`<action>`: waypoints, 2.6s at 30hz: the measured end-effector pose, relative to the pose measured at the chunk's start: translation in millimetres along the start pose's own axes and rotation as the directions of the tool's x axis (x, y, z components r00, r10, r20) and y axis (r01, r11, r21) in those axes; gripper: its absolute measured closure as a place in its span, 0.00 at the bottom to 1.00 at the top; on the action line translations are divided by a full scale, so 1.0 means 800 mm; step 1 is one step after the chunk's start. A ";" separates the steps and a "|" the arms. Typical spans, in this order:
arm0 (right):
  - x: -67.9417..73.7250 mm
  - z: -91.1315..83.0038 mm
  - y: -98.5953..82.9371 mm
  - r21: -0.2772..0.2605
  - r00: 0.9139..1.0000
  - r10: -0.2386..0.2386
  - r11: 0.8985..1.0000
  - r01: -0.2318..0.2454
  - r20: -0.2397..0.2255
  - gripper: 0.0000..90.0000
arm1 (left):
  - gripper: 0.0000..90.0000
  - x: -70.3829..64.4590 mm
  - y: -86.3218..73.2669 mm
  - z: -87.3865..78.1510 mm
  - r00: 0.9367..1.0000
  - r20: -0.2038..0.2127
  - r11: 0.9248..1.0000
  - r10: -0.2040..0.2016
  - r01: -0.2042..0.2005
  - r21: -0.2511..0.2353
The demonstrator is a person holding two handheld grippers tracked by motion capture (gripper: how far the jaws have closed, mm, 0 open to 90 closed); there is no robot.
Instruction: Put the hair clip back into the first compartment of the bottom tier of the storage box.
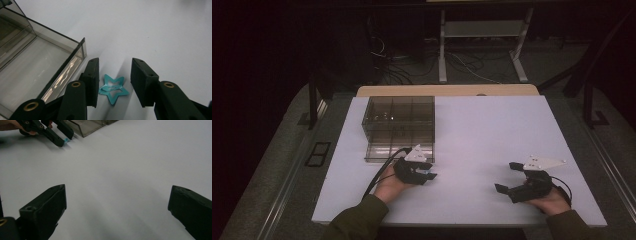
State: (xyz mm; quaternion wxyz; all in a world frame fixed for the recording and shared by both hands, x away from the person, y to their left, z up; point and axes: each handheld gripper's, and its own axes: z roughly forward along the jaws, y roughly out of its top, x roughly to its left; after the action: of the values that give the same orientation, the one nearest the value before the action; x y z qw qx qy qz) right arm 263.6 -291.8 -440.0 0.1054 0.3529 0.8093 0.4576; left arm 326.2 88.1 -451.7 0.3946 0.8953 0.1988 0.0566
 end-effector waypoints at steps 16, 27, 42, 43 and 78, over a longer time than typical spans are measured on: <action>0.000 0.000 0.000 -0.002 1.000 -0.002 1.000 0.002 -0.001 0.01 | 0.78 -0.006 0.000 0.002 0.999 -0.025 0.999 0.042 -0.042 -0.001; 0.000 0.000 0.000 -0.001 1.000 -0.002 1.000 0.002 -0.002 0.01 | 0.81 -0.004 0.000 0.001 0.999 -0.017 0.999 0.033 -0.033 -0.008; 0.000 0.000 0.000 0.002 1.000 -0.003 1.000 0.003 -0.002 0.01 | 0.82 0.000 0.002 -0.011 1.000 0.008 0.999 0.008 -0.008 -0.054; 0.000 0.000 0.000 0.000 1.000 -0.003 1.000 0.003 -0.002 0.01 | 0.82 0.000 0.002 -0.012 1.000 0.011 0.998 0.006 -0.005 -0.058; 0.001 0.003 -0.001 0.005 1.000 -0.018 1.000 0.018 -0.007 0.01 | 0.82 0.004 0.002 -0.040 0.999 0.027 0.994 -0.035 0.038 -0.100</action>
State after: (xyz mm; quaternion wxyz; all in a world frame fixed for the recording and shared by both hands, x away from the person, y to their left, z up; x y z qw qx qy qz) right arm 264.2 -289.8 -441.9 0.1059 0.3444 0.8140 0.4557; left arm 321.7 110.2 -428.9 0.4424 0.8713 0.2069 0.0480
